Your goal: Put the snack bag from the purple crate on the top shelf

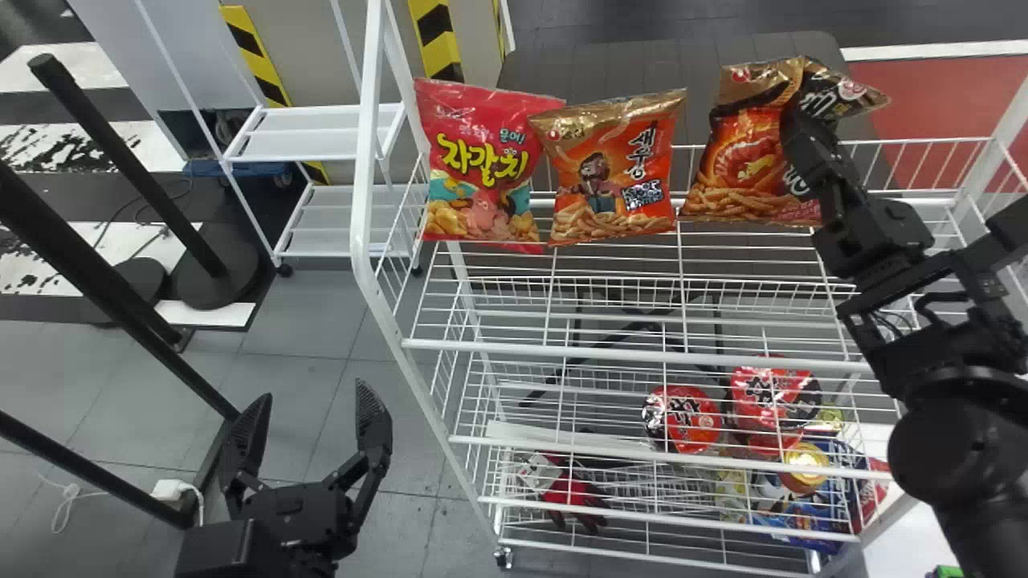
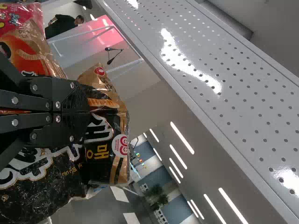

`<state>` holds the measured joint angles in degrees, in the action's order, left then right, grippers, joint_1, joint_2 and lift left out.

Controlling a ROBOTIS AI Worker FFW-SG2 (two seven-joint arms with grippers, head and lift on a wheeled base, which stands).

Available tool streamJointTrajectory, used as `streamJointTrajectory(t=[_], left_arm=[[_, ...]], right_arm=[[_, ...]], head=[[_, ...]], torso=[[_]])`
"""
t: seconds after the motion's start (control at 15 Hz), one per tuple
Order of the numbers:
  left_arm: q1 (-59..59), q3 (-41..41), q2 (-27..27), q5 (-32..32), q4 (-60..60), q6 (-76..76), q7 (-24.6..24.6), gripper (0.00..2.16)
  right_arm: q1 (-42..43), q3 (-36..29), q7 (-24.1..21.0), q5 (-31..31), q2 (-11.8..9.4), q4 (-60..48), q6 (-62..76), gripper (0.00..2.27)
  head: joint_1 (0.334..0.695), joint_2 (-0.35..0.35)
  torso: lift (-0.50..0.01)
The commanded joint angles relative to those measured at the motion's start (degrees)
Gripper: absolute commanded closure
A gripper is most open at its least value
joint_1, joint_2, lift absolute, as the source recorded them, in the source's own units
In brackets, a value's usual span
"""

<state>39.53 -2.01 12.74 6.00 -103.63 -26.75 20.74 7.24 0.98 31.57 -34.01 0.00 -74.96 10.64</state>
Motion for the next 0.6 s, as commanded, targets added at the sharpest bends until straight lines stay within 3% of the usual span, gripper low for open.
streamJointTrajectory(t=[0.0,0.53], left_arm=[[-0.07,0.16,0.00,0.06,0.01,0.00,-0.09,0.12],[0.63,0.51,0.27,0.06,-0.60,-1.06,-0.09,0.12]], right_arm=[[0.41,0.43,-0.01,0.17,0.05,2.01,1.35,2.14],[3.04,1.05,0.16,0.44,0.05,11.06,7.33,2.14]], head=[[0.695,0.192],[0.695,0.192]], torso=[[0.000],[0.000]])
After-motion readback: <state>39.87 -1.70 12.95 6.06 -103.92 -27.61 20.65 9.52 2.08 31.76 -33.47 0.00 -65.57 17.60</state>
